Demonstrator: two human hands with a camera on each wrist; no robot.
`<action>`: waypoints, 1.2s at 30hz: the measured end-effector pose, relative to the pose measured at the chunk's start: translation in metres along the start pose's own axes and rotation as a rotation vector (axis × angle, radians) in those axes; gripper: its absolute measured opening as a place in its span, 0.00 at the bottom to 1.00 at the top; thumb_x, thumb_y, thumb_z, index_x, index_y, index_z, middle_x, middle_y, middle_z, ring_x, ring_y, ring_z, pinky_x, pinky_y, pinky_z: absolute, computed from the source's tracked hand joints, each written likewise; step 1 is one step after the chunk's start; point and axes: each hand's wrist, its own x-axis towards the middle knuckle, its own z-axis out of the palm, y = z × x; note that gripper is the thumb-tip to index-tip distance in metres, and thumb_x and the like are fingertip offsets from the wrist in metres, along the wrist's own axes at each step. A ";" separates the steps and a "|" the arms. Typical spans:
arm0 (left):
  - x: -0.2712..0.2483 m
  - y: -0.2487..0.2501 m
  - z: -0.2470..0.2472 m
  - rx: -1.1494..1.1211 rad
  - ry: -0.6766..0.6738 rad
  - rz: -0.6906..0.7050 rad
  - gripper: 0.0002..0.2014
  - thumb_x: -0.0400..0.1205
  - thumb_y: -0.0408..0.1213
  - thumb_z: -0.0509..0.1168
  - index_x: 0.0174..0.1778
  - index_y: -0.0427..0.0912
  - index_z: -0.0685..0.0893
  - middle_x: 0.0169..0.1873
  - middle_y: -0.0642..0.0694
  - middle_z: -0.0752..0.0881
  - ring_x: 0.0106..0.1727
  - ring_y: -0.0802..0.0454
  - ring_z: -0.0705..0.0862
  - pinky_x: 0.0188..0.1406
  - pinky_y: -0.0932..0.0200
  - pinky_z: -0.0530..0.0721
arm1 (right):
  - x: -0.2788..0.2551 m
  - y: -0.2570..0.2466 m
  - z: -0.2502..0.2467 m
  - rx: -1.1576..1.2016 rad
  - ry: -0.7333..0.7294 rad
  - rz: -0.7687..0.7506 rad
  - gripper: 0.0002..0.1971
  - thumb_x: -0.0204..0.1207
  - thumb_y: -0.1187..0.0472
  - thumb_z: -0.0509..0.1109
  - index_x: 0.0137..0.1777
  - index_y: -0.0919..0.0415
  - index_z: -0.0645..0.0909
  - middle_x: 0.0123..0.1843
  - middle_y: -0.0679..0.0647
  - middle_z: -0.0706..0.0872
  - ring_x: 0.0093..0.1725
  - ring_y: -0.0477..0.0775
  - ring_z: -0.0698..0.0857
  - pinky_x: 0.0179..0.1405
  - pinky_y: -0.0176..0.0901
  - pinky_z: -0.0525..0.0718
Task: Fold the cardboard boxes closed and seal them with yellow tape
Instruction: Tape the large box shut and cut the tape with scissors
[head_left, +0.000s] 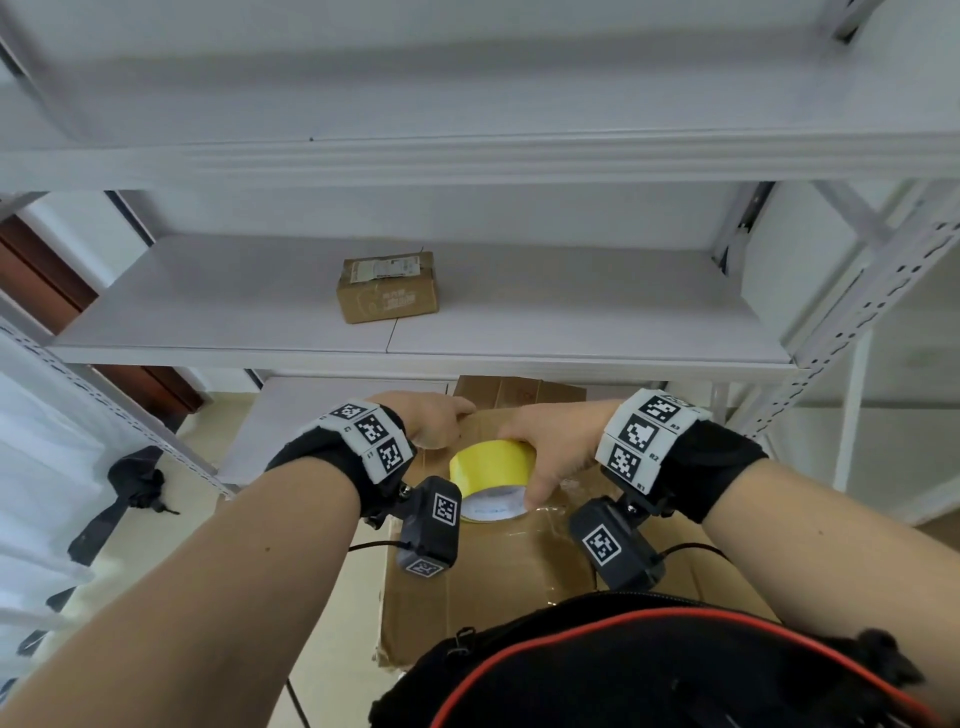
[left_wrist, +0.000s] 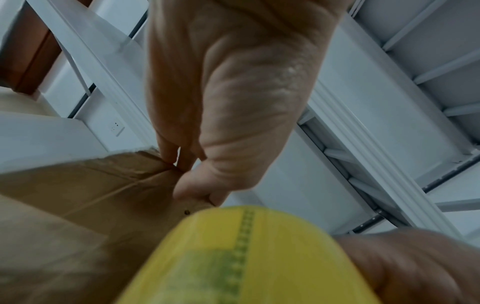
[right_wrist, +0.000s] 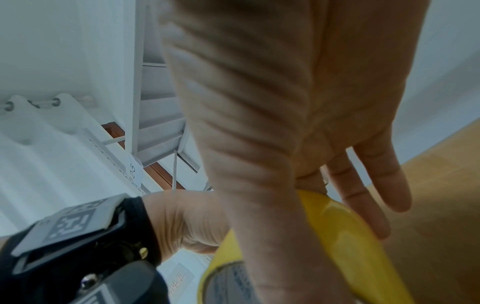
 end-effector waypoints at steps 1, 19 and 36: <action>0.001 -0.001 0.001 -0.009 -0.002 0.000 0.31 0.85 0.31 0.53 0.85 0.52 0.58 0.81 0.45 0.67 0.78 0.43 0.69 0.76 0.48 0.69 | 0.000 0.000 -0.001 -0.003 -0.011 0.001 0.20 0.66 0.59 0.80 0.54 0.63 0.79 0.38 0.46 0.76 0.37 0.47 0.77 0.32 0.39 0.74; -0.005 -0.001 0.002 -0.041 -0.001 0.036 0.34 0.85 0.30 0.57 0.86 0.55 0.54 0.80 0.43 0.67 0.76 0.41 0.71 0.72 0.46 0.75 | 0.005 -0.003 -0.010 0.003 -0.124 0.048 0.16 0.69 0.62 0.78 0.52 0.59 0.77 0.36 0.46 0.77 0.34 0.43 0.76 0.31 0.36 0.75; -0.016 0.000 0.000 -0.230 -0.045 0.040 0.43 0.78 0.26 0.63 0.86 0.52 0.51 0.82 0.43 0.58 0.80 0.41 0.63 0.77 0.42 0.67 | 0.005 -0.003 -0.018 -0.206 -0.189 0.190 0.30 0.68 0.59 0.77 0.69 0.66 0.74 0.51 0.57 0.83 0.51 0.56 0.83 0.35 0.40 0.74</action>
